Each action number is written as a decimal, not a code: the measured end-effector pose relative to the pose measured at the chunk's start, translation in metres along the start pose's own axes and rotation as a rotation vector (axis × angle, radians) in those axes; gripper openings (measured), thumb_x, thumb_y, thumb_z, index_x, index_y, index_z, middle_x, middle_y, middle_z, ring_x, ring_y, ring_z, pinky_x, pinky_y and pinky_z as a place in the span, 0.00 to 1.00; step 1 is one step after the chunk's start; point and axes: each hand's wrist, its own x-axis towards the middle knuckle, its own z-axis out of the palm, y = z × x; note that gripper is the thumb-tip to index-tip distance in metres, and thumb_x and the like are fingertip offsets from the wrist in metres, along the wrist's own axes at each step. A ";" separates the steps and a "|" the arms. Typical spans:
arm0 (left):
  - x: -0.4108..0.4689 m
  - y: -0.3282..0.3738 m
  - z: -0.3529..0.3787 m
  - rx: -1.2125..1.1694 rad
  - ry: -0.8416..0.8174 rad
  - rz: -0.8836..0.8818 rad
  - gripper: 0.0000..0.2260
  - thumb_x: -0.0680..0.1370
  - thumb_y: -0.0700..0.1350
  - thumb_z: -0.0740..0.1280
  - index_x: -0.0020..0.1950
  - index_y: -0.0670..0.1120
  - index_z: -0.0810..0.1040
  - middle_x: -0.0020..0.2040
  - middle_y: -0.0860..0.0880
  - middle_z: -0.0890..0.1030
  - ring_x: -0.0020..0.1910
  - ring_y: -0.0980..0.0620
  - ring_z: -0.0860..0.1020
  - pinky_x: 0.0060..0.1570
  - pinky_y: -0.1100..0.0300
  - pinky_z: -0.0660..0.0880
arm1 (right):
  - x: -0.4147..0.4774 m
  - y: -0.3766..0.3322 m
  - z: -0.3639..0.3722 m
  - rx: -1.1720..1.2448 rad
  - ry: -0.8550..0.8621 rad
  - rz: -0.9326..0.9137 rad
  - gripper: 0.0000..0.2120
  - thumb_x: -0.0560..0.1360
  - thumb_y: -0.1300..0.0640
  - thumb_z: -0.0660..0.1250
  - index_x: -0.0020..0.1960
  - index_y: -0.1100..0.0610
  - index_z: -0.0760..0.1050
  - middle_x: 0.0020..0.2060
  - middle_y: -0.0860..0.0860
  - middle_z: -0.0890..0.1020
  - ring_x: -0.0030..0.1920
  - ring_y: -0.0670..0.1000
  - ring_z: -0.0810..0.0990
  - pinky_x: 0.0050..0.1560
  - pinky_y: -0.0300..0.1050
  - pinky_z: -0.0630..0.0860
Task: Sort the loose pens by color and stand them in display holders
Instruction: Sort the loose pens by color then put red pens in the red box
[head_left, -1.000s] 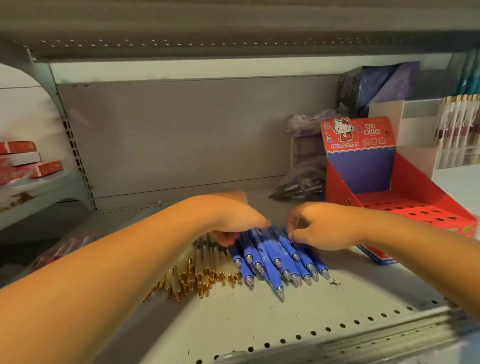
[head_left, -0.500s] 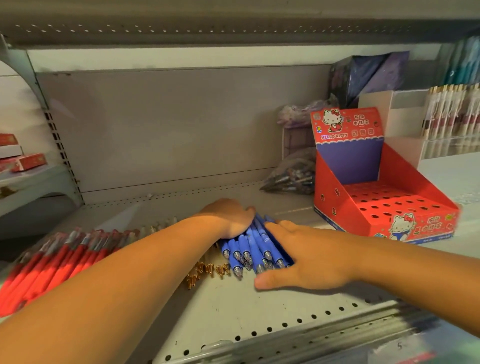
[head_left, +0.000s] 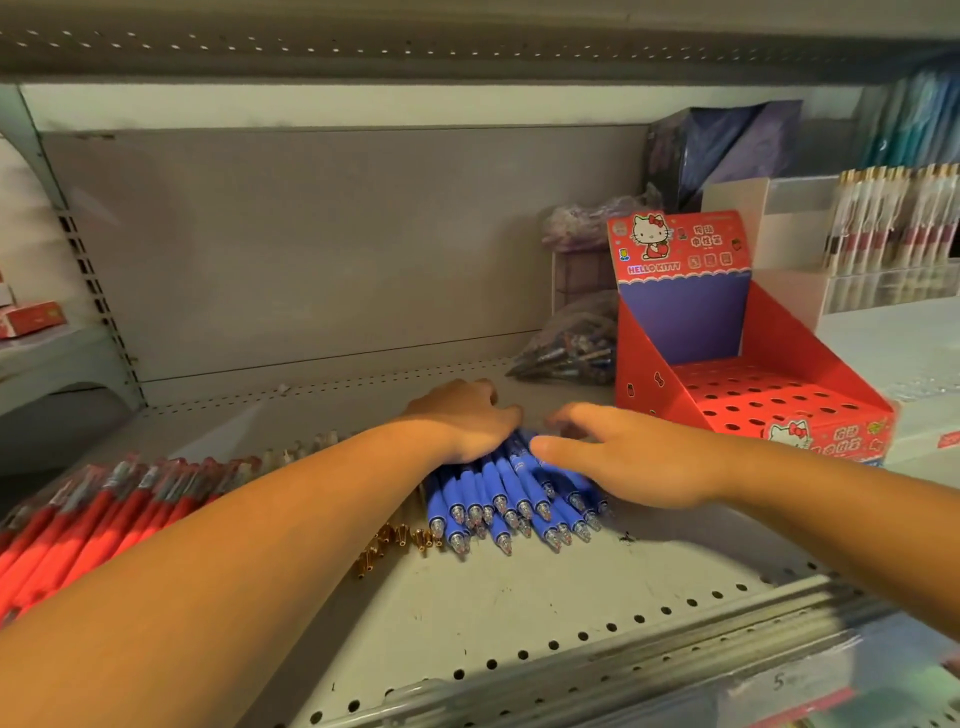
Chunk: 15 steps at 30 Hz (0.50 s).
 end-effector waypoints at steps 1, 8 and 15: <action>-0.001 0.000 -0.003 0.008 0.000 -0.013 0.23 0.76 0.64 0.56 0.62 0.50 0.74 0.56 0.49 0.77 0.51 0.48 0.76 0.50 0.55 0.74 | 0.002 0.003 0.000 0.001 0.039 0.030 0.22 0.78 0.38 0.61 0.62 0.53 0.74 0.58 0.49 0.80 0.58 0.50 0.78 0.63 0.51 0.73; -0.021 -0.015 -0.044 0.053 -0.056 -0.137 0.11 0.82 0.49 0.58 0.47 0.43 0.74 0.39 0.49 0.75 0.36 0.53 0.74 0.37 0.59 0.70 | 0.027 -0.001 -0.004 0.018 -0.051 0.139 0.15 0.79 0.54 0.63 0.51 0.67 0.78 0.42 0.60 0.82 0.33 0.52 0.78 0.34 0.44 0.78; -0.034 -0.022 -0.045 -0.220 -0.317 -0.289 0.06 0.82 0.40 0.63 0.55 0.38 0.75 0.44 0.43 0.79 0.32 0.53 0.79 0.43 0.61 0.81 | 0.060 -0.020 -0.005 0.003 -0.277 0.264 0.16 0.83 0.51 0.57 0.42 0.59 0.73 0.37 0.55 0.78 0.30 0.52 0.79 0.26 0.42 0.77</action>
